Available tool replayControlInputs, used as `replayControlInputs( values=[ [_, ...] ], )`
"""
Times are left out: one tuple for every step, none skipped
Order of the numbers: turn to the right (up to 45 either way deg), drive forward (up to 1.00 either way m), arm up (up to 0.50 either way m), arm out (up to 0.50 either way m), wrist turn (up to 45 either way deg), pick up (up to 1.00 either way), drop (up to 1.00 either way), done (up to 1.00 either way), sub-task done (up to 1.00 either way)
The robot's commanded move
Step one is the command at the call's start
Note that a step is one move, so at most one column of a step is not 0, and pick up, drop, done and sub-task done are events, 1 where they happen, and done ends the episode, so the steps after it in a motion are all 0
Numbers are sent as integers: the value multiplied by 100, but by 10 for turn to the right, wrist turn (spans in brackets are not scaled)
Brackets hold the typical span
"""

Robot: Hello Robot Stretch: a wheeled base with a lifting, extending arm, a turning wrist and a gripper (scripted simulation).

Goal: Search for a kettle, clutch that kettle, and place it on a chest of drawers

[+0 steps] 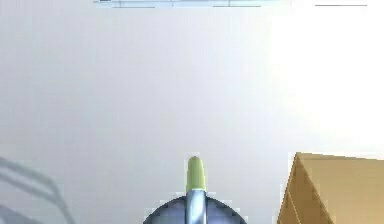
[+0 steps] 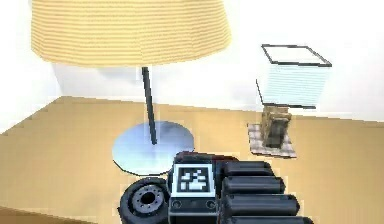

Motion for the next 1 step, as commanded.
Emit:
replayControlInputs(
  values=[
    [150,0,0,0,0,0,0,0,0]
  ],
)
